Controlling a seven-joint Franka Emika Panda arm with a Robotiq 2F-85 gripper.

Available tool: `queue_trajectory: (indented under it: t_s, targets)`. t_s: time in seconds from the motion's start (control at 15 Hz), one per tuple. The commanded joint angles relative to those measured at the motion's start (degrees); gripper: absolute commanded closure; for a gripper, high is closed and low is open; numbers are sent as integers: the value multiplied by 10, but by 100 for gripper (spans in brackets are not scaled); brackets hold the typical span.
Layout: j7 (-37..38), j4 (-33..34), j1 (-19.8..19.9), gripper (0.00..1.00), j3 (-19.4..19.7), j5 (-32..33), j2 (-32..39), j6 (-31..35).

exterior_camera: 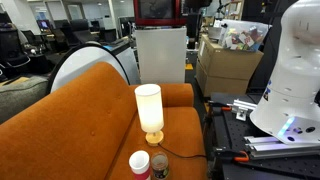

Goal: Move the jar to the left side of the sofa

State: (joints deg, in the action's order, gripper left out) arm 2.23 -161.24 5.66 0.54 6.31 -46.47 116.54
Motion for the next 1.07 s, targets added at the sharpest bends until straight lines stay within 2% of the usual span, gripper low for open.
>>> queue_trajectory:
  t_s: [0.0, 0.27, 0.47, 0.53, 1.0]
  targets:
    - [2, -2, -2, 0, 2, 1, 1, -3]
    - [-2, -1, -38, 0, -19, -10, 17, 1]
    - [-5, -1, -89, 0, -44, -33, 36, -2]
    - [4, -1, -95, 0, -56, -32, 43, 3]
    - [10, 1, -99, 0, -56, -29, 41, -2]
